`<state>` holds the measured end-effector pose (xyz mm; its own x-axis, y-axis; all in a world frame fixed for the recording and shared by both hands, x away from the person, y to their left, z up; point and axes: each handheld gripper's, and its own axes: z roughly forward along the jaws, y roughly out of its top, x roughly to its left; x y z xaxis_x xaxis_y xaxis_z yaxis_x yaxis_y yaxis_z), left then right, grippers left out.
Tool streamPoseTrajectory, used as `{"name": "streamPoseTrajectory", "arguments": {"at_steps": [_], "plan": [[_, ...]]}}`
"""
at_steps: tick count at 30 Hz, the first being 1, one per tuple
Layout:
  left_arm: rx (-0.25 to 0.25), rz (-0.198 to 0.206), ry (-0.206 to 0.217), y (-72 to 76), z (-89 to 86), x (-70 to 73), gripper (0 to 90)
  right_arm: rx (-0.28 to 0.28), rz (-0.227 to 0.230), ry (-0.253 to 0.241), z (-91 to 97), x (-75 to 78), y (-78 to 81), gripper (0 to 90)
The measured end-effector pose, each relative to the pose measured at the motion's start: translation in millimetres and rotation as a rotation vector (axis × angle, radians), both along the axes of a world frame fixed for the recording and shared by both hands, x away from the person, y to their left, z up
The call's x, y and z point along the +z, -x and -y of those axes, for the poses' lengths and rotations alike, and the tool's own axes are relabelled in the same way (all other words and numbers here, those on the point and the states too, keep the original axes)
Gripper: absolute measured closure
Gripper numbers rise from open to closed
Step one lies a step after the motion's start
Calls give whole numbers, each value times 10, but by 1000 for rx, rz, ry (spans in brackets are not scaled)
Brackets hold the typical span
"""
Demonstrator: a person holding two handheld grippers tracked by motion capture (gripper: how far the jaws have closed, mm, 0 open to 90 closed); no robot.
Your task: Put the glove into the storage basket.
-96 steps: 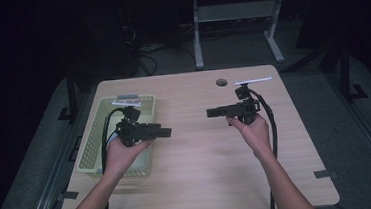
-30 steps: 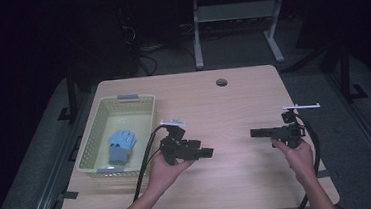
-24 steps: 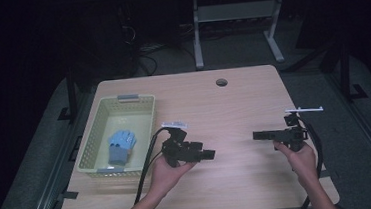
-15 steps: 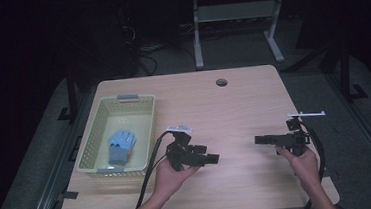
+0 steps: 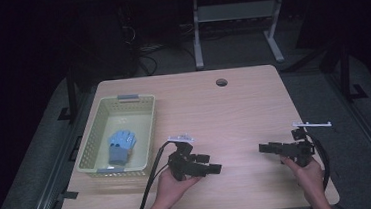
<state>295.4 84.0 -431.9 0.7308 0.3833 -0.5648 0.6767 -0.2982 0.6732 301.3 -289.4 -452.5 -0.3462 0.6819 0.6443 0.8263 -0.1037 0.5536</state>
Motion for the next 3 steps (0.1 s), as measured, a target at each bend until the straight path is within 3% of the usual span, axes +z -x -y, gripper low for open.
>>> {"name": "streamPoseTrajectory", "arguments": {"at_steps": [3], "plan": [[-6,5,-2,23,-16,-17,254,-15,13,-8,28,-39,47,269]]}}
